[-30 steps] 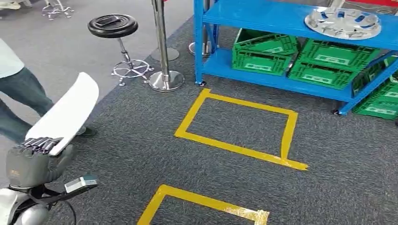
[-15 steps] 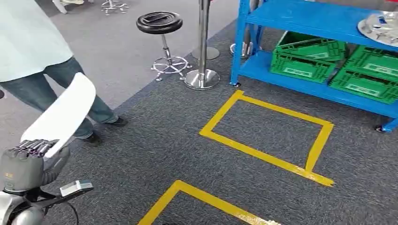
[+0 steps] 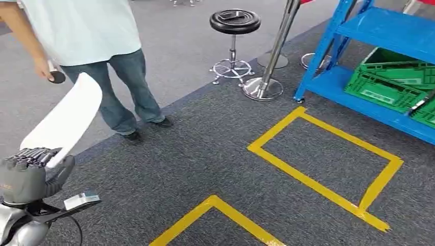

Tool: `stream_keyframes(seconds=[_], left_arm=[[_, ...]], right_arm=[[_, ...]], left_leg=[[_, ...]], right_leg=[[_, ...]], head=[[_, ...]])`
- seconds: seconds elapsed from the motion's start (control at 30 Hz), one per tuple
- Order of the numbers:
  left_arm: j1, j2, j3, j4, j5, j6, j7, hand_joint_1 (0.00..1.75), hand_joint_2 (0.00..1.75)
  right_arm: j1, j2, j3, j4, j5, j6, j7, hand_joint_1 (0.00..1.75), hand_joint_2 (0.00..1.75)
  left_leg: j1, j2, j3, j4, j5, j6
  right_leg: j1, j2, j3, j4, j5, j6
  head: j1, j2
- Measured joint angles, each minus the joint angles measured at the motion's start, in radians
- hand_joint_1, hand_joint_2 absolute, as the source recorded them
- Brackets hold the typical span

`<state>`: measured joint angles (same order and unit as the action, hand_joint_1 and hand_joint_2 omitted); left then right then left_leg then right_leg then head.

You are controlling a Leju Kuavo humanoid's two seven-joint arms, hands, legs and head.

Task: Take the parts from the cabinet and place them on the table.

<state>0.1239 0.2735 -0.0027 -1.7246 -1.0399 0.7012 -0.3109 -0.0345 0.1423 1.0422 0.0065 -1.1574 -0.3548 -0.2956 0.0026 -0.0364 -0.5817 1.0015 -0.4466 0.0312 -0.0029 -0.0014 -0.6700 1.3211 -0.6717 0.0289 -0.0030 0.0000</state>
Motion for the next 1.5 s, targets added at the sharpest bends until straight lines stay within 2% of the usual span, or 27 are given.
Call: stream_keyframes(seconds=[0.1, 0.13, 0.17, 0.3, 0.37, 0.4, 0.47, 0.5, 0.53, 0.6, 0.63, 0.67, 0.8, 0.83, 0.87, 0.9, 0.97, 1.0, 1.07, 1.13, 1.17, 1.2, 1.3, 1.33, 1.37, 1.4, 1.5], left_arm=[[0.0, -0.003, 0.0, 0.001, -0.002, 0.0, 0.0, 1.75, 1.75], [0.0, -0.004, 0.0, 0.001, -0.002, 0.0, 0.002, 1.75, 1.75], [-0.002, -0.004, 0.0, 0.001, -0.003, 0.0, 0.003, 1.75, 1.75], [0.005, -0.004, 0.0, 0.001, -0.01, 0.0, 0.013, 1.75, 1.75], [0.004, -0.002, 0.0, 0.001, -0.011, 0.0, 0.017, 1.75, 1.75], [0.001, -0.003, 0.0, 0.001, -0.011, 0.0, 0.018, 1.75, 1.75], [0.005, -0.003, -0.002, 0.001, -0.013, 0.0, 0.019, 1.75, 1.75], [0.006, -0.003, -0.004, 0.001, -0.013, 0.0, 0.019, 1.75, 1.75], [0.007, -0.003, -0.005, 0.001, -0.013, 0.0, 0.02, 1.75, 1.75], [0.007, -0.003, -0.005, 0.001, -0.013, 0.0, 0.021, 1.75, 1.75], [0.007, -0.002, -0.005, 0.001, -0.013, 0.0, 0.021, 1.75, 1.75], [0.005, -0.002, -0.005, 0.001, -0.013, 0.0, 0.021, 1.75, 1.75], [0.005, 0.0, -0.005, 0.001, -0.014, 0.0, 0.025, 1.75, 1.75], [0.006, 0.002, -0.005, 0.001, -0.014, 0.0, 0.025, 1.75, 1.75], [0.0, 0.002, -0.005, 0.001, -0.014, 0.0, 0.026, 1.75, 1.75], [-0.003, 0.002, -0.005, 0.001, -0.014, 0.0, 0.026, 1.75, 1.75], [-0.003, 0.001, -0.006, 0.001, -0.016, 0.0, 0.026, 1.75, 1.75], [-0.003, 0.001, -0.007, 0.001, -0.016, 0.0, 0.026, 1.75, 1.75], [-0.003, 0.001, -0.008, 0.001, -0.016, 0.0, 0.026, 1.75, 1.75], [-0.003, 0.001, -0.01, 0.001, -0.016, 0.0, 0.026, 1.75, 1.75], [-0.003, 0.001, -0.01, 0.001, -0.016, 0.0, 0.026, 1.75, 1.75], [-0.007, 0.002, -0.01, 0.001, -0.016, 0.0, 0.026, 1.75, 1.75], [-0.004, 0.004, -0.011, 0.002, -0.017, 0.0, 0.026, 1.75, 1.75], [-0.004, 0.006, -0.01, 0.002, -0.017, 0.0, 0.026, 1.75, 1.75], [-0.004, 0.006, -0.01, 0.002, -0.017, 0.0, 0.026, 1.75, 1.75], [-0.009, 0.009, -0.01, 0.002, -0.017, 0.0, 0.026, 1.75, 1.75], [-0.011, 0.007, -0.011, 0.004, -0.017, 0.0, 0.024, 1.75, 1.75]], right_arm=[[-0.001, 0.0, 0.003, 0.0, 0.001, 0.0, 0.002, 0.0, 0.0], [-0.001, 0.0, 0.004, 0.0, 0.002, 0.0, 0.003, 0.0, 0.0], [0.0, 0.0, 0.004, 0.0, 0.003, -0.001, 0.003, 0.0, 0.0], [-0.001, 0.0, 0.006, 0.0, 0.008, -0.019, 0.007, 0.0, 0.0], [0.0, 0.003, 0.009, 0.0, 0.012, -0.027, 0.007, 0.0, 0.0], [0.001, 0.003, 0.011, 0.0, 0.014, -0.031, 0.007, 0.0, 0.0], [0.002, 0.003, 0.011, 0.0, 0.016, -0.035, 0.009, 0.0, 0.0], [0.002, 0.003, 0.011, 0.0, 0.016, -0.035, 0.01, 0.0, 0.0], [0.002, 0.003, 0.012, 0.0, 0.016, -0.035, 0.01, 0.0, 0.0], [0.001, 0.003, 0.013, 0.0, 0.016, -0.036, 0.01, 0.0, 0.0], [0.001, 0.004, 0.014, 0.0, 0.018, -0.037, 0.01, 0.0, 0.0], [0.001, 0.004, 0.015, 0.0, 0.019, -0.039, 0.011, 0.0, 0.0], [-0.002, 0.004, 0.02, 0.0, 0.019, -0.042, 0.015, 0.0, 0.0], [-0.003, 0.004, 0.021, 0.0, 0.021, -0.042, 0.015, 0.0, 0.0], [-0.002, 0.004, 0.022, 0.0, 0.024, -0.042, 0.014, 0.0, 0.0], [-0.002, 0.004, 0.022, 0.0, 0.024, -0.042, 0.015, 0.0, 0.0], [0.001, 0.004, 0.023, 0.0, 0.023, -0.042, 0.016, 0.0, 0.0], [0.001, 0.004, 0.023, 0.0, 0.023, -0.042, 0.016, 0.0, 0.0], [0.0, 0.004, 0.025, 0.0, 0.023, -0.042, 0.016, 0.0, 0.0], [0.0, 0.004, 0.027, 0.0, 0.024, -0.042, 0.016, 0.0, 0.0], [0.0, 0.004, 0.028, 0.0, 0.024, -0.042, 0.016, 0.0, 0.0], [-0.001, 0.004, 0.029, 0.0, 0.024, -0.042, 0.016, 0.0, 0.0], [-0.002, 0.004, 0.029, 0.0, 0.024, -0.041, 0.018, 0.0, 0.0], [-0.003, 0.005, 0.029, 0.0, 0.024, -0.04, 0.017, 0.0, 0.0], [-0.003, 0.005, 0.029, 0.0, 0.024, -0.04, 0.016, 0.0, 0.0], [-0.002, 0.005, 0.029, 0.0, 0.024, -0.04, 0.016, 0.0, 0.0], [0.0, 0.005, 0.029, 0.0, 0.024, -0.039, 0.016, 0.0, 0.0]], left_leg=[[0.002, -0.044, 0.003, 0.004, -0.001, -0.002], [0.003, -0.058, 0.0, 0.009, -0.003, -0.006], [-0.002, -0.07, -0.008, 0.018, -0.004, -0.014], [0.009, -0.126, -0.026, 0.015, 0.01, -0.041], [0.003, -0.016, -0.049, 0.069, -0.028, -0.05], [0.005, 0.011, -0.084, 0.144, -0.067, -0.056], [0.01, 0.025, -0.159, 0.302, -0.129, -0.062], [0.012, 0.026, -0.174, 0.334, -0.132, -0.064], [0.014, 0.027, -0.164, 0.315, -0.11, -0.065], [0.014, 0.042, -0.081, 0.16, -0.026, -0.063], [0.013, 0.075, -0.029, 0.065, 0.011, -0.058], [-0.002, 0.134, -0.01, 0.031, -0.009, -0.055], [-0.007, 0.085, -0.021, 0.023, -0.006, -0.025], [0.002, 0.074, -0.015, 0.013, -0.001, -0.015], [0.002, 0.063, -0.015, 0.013, 0.0, -0.008], [0.002, 0.053, -0.017, 0.013, 0.0, -0.003], [0.0, 0.027, -0.017, 0.014, -0.001, 0.0], [-0.001, 0.013, -0.017, 0.014, -0.002, 0.001], [-0.001, -0.018, -0.014, 0.015, -0.002, 0.0], [0.0, -0.047, -0.01, 0.017, -0.004, -0.003], [0.002, -0.059, -0.012, 0.019, -0.006, -0.006], [-0.003, -0.074, -0.018, 0.028, -0.007, -0.013], [0.009, -0.106, -0.027, 0.019, 0.004, -0.034], [0.009, -0.102, -0.029, 0.025, -0.001, -0.037], [0.002, -0.033, -0.035, 0.046, -0.014, -0.041], [0.002, 0.008, -0.057, 0.093, -0.043, -0.046], [0.011, 0.026, -0.154, 0.296, -0.128, -0.058]], right_leg=[[-0.004, 0.017, 0.076, -0.194, 0.136, -0.004], [-0.01, 0.067, 0.112, -0.284, 0.172, -0.005], [-0.017, 0.122, 0.118, -0.302, 0.157, -0.006], [-0.015, 0.072, 0.132, -0.313, 0.162, -0.021], [-0.015, 0.04, 0.141, -0.321, 0.163, -0.032], [-0.013, 0.021, 0.142, -0.32, 0.161, -0.036], [-0.011, -0.013, 0.144, -0.32, 0.157, -0.041], [-0.011, -0.029, 0.145, -0.32, 0.156, -0.04], [-0.011, -0.045, 0.147, -0.32, 0.153, -0.039], [-0.011, -0.073, 0.156, -0.32, 0.146, -0.034], [-0.01, -0.084, 0.163, -0.32, 0.141, -0.03], [-0.002, -0.093, 0.164, -0.32, 0.137, -0.023], [0.003, -0.139, 0.177, -0.327, 0.128, -0.004], [-0.003, -0.108, 0.166, -0.318, 0.116, 0.005], [-0.005, -0.044, 0.153, -0.278, 0.09, 0.005], [-0.005, -0.018, 0.123, -0.217, 0.058, 0.005], [-0.004, -0.001, 0.032, -0.043, -0.01, 0.005], [-0.004, 0.0, 0.001, 0.004, -0.015, 0.004], [-0.004, 0.002, 0.008, -0.05, 0.051, 0.001], [-0.007, 0.033, 0.082, -0.228, 0.156, -0.005], [-0.011, 0.087, 0.106, -0.284, 0.163, -0.007], [-0.016, 0.096, 0.118, -0.31, 0.156, -0.007], [-0.004, 0.066, 0.125, -0.304, 0.159, -0.018], [-0.012, 0.05, 0.131, -0.317, 0.165, -0.027], [-0.01, 0.037, 0.138, -0.321, 0.166, -0.031], [-0.008, 0.023, 0.141, -0.323, 0.164, -0.037], [-0.003, -0.024, 0.145, -0.322, 0.157, -0.045]], head=[[0.0, 0.0], [0.0, 0.0], [-0.002, 0.0], [-0.002, 0.0], [-0.013, 0.0], [-0.013, 0.0], [-0.013, 0.0], [-0.013, 0.0], [-0.014, 0.0], [-0.013, 0.0], [-0.014, 0.0], [-0.014, 0.0], [-0.013, 0.0], [-0.012, 0.0], [-0.009, 0.0], [-0.005, 0.0], [-0.005, 0.0], [-0.003, 0.0], [-0.003, 0.0], [-0.003, 0.0], [-0.004, 0.0], [-0.006, 0.0], [-0.004, 0.0], [-0.006, 0.0], [-0.007, 0.0], [-0.015, 0.0], [-0.016, 0.0]])
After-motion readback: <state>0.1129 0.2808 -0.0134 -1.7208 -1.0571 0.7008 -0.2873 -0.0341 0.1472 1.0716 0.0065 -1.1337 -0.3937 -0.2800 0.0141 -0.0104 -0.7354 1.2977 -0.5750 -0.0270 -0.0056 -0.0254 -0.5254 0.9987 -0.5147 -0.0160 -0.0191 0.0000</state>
